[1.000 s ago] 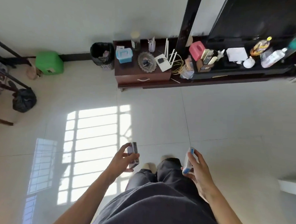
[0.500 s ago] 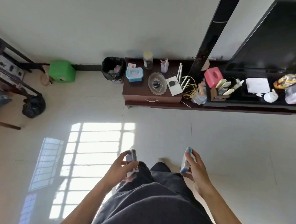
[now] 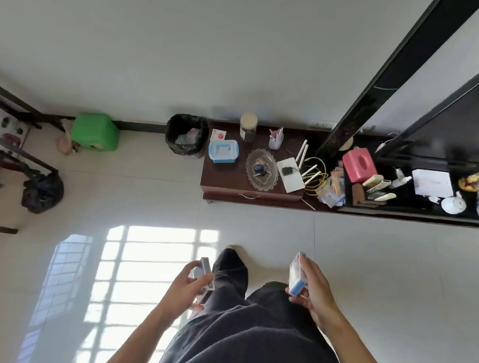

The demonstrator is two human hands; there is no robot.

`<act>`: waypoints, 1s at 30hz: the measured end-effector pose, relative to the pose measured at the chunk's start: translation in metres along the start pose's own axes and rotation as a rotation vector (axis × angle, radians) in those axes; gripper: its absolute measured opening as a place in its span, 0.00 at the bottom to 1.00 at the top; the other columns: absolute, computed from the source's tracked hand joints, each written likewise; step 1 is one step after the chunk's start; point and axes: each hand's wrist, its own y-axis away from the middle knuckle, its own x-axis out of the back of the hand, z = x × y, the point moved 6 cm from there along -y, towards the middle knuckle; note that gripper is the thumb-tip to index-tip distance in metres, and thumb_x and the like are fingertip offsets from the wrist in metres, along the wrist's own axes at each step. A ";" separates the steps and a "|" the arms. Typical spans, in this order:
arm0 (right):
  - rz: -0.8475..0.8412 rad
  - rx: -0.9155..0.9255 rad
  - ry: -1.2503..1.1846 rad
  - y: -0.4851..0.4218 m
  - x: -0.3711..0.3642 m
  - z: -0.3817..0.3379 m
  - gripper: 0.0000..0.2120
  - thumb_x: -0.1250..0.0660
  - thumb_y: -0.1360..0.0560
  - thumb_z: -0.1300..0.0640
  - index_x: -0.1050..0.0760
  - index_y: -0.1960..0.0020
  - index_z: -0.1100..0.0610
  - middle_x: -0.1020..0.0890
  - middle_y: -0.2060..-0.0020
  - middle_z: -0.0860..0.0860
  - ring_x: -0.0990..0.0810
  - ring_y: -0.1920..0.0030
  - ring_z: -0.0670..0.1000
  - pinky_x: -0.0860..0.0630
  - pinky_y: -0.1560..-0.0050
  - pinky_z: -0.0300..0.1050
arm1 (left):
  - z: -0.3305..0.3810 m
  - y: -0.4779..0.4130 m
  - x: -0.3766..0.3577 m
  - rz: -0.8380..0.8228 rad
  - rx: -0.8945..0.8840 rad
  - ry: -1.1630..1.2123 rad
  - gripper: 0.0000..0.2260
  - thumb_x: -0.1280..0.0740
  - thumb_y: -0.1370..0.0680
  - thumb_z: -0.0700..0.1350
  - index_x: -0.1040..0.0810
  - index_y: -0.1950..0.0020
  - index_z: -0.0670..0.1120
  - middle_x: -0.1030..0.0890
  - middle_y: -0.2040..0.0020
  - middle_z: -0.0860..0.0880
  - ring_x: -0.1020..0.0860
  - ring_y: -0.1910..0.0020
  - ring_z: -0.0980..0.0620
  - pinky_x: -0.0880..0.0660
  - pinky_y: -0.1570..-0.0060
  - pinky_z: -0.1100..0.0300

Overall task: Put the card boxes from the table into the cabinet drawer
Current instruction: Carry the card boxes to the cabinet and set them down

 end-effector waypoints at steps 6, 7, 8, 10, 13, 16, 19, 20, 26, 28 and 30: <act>0.036 0.001 -0.031 -0.038 -0.017 -0.054 0.27 0.34 0.29 0.34 0.31 0.33 0.41 0.28 0.34 0.49 0.21 0.44 0.56 0.14 0.58 0.50 | 0.084 -0.053 0.011 -0.039 -0.026 -0.038 0.23 0.28 0.26 0.54 0.29 0.34 0.55 0.17 0.50 0.39 0.17 0.51 0.44 0.16 0.58 0.45; 0.034 -0.002 -0.041 -0.045 -0.019 -0.061 0.25 0.34 0.28 0.35 0.31 0.34 0.41 0.28 0.35 0.49 0.20 0.45 0.55 0.15 0.61 0.46 | 0.095 -0.061 0.010 -0.037 -0.024 -0.034 0.23 0.27 0.26 0.53 0.29 0.34 0.55 0.17 0.51 0.39 0.17 0.52 0.45 0.16 0.58 0.45; 0.029 -0.006 -0.052 -0.052 -0.022 -0.069 0.23 0.34 0.26 0.36 0.30 0.34 0.41 0.27 0.35 0.50 0.20 0.45 0.55 0.17 0.63 0.43 | 0.104 -0.068 0.009 -0.035 -0.019 -0.034 0.23 0.27 0.26 0.53 0.29 0.34 0.55 0.17 0.52 0.40 0.17 0.54 0.46 0.16 0.59 0.46; 0.007 -0.014 -0.068 -0.069 -0.026 -0.084 0.19 0.34 0.23 0.38 0.29 0.34 0.41 0.26 0.36 0.50 0.20 0.44 0.56 0.17 0.63 0.42 | 0.119 -0.083 0.003 -0.033 -0.011 -0.044 0.23 0.27 0.26 0.54 0.29 0.34 0.56 0.17 0.52 0.41 0.17 0.55 0.47 0.16 0.59 0.46; -0.030 -0.040 -0.082 -0.106 -0.032 -0.102 0.21 0.33 0.22 0.42 0.31 0.31 0.42 0.26 0.39 0.49 0.20 0.43 0.57 0.17 0.62 0.43 | 0.130 -0.110 -0.008 -0.011 -0.013 -0.056 0.23 0.28 0.27 0.56 0.29 0.34 0.58 0.19 0.48 0.42 0.16 0.51 0.46 0.16 0.55 0.45; -0.094 -0.070 -0.091 -0.160 -0.038 -0.107 0.22 0.32 0.21 0.45 0.32 0.29 0.42 0.25 0.39 0.48 0.21 0.41 0.58 0.16 0.60 0.44 | 0.128 -0.150 -0.020 0.006 0.009 -0.001 0.24 0.27 0.29 0.57 0.29 0.34 0.61 0.20 0.45 0.43 0.16 0.50 0.45 0.16 0.55 0.46; -0.128 -0.057 -0.054 -0.224 -0.045 -0.103 0.22 0.33 0.21 0.47 0.32 0.28 0.42 0.25 0.38 0.48 0.22 0.40 0.57 0.17 0.60 0.44 | 0.112 -0.201 -0.029 0.045 0.039 0.044 0.25 0.25 0.32 0.59 0.28 0.37 0.64 0.19 0.45 0.45 0.15 0.51 0.45 0.16 0.56 0.46; -0.128 -0.053 -0.039 -0.245 -0.048 -0.099 0.22 0.33 0.20 0.49 0.32 0.28 0.42 0.24 0.39 0.48 0.22 0.41 0.57 0.17 0.61 0.44 | 0.106 -0.219 -0.031 0.057 0.045 0.040 0.25 0.25 0.33 0.59 0.28 0.37 0.65 0.19 0.45 0.47 0.15 0.51 0.46 0.16 0.57 0.47; -0.180 0.050 0.195 -0.374 -0.079 -0.071 0.19 0.31 0.24 0.40 0.29 0.35 0.35 0.17 0.50 0.54 0.15 0.51 0.56 0.19 0.64 0.39 | 0.066 -0.347 -0.035 0.163 -0.038 -0.061 0.26 0.26 0.32 0.61 0.29 0.35 0.63 0.18 0.45 0.48 0.15 0.53 0.48 0.15 0.60 0.51; -0.213 0.112 0.284 -0.420 -0.093 -0.057 0.19 0.31 0.29 0.33 0.28 0.40 0.30 0.16 0.52 0.52 0.15 0.52 0.53 0.18 0.61 0.41 | 0.051 -0.395 -0.032 0.204 -0.081 -0.124 0.29 0.27 0.33 0.64 0.31 0.34 0.63 0.19 0.44 0.49 0.15 0.54 0.50 0.16 0.64 0.56; -0.257 0.191 0.353 -0.469 -0.110 -0.039 0.17 0.30 0.31 0.32 0.27 0.43 0.27 0.15 0.53 0.47 0.15 0.52 0.49 0.18 0.59 0.43 | 0.035 -0.447 -0.028 0.246 -0.136 -0.218 0.31 0.28 0.33 0.65 0.33 0.33 0.63 0.21 0.43 0.48 0.16 0.54 0.51 0.18 0.68 0.63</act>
